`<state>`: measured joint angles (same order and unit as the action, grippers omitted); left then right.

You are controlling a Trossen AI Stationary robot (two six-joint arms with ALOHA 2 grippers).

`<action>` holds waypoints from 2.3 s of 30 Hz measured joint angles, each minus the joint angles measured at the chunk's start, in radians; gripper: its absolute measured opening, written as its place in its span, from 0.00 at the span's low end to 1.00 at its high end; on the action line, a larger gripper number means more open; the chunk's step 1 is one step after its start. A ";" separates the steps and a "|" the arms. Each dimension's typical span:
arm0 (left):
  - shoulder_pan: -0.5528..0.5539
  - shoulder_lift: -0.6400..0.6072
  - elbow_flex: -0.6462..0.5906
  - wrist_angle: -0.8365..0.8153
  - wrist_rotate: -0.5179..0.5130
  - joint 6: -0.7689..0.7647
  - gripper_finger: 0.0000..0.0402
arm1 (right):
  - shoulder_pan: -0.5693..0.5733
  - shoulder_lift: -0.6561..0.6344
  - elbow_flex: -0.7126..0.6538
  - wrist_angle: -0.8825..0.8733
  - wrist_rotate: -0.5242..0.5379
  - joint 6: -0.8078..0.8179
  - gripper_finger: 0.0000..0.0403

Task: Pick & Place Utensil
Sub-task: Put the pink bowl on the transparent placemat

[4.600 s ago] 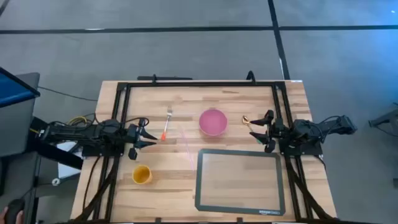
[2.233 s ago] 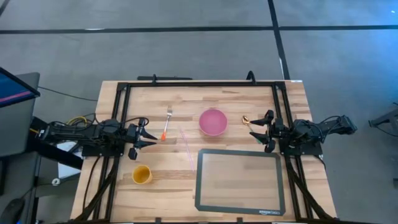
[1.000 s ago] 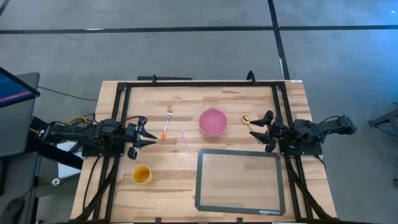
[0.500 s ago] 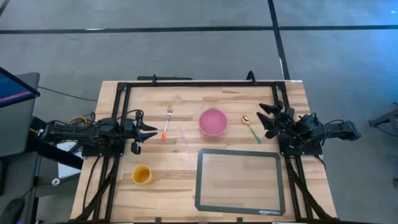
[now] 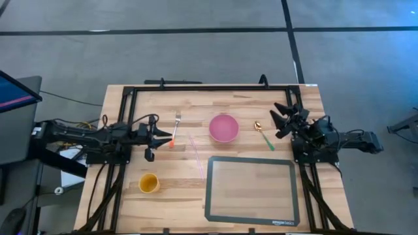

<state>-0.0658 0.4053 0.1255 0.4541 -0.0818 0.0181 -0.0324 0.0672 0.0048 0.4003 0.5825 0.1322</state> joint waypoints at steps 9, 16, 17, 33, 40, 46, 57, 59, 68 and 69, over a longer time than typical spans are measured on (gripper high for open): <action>0.000 0.209 0.109 0.004 0.000 0.003 0.21 | 0.012 0.094 0.070 0.009 -0.254 0.003 0.63; 0.002 0.258 0.133 0.030 -0.005 0.003 0.21 | 0.085 0.416 0.200 0.004 -0.272 0.000 0.63; 0.005 0.258 0.137 0.033 -0.006 0.003 0.21 | 0.099 0.471 0.223 0.002 -0.274 -0.007 0.63; 0.029 0.257 0.139 0.034 -0.008 0.002 0.21 | 0.159 1.108 0.534 -0.044 -0.296 -0.140 0.63; 0.029 0.256 0.138 0.035 -0.008 0.003 0.26 | 0.121 1.278 0.627 -0.150 -0.296 -0.107 0.63; 0.029 0.257 0.138 0.037 -0.008 0.007 0.38 | 0.099 1.388 0.669 -0.169 -0.296 -0.106 0.63; 0.029 0.259 0.138 0.037 -0.008 0.004 0.45 | 0.082 1.499 0.709 -0.170 -0.357 -0.110 0.63; 0.029 0.259 0.138 0.037 -0.008 0.004 0.45 | 0.072 1.512 0.709 -0.169 -0.357 -0.110 0.63; 0.029 0.259 0.137 0.037 -0.008 0.003 0.44 | 0.029 1.575 0.709 -0.200 -0.405 -0.081 0.63; 0.029 0.259 0.137 0.037 -0.008 0.003 0.43 | 0.027 1.581 0.709 -0.204 -0.405 -0.082 0.63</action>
<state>-0.0372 0.6640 0.2626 0.4908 -0.0895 0.0216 -0.0058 1.6482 0.7139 0.1963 0.1776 0.0506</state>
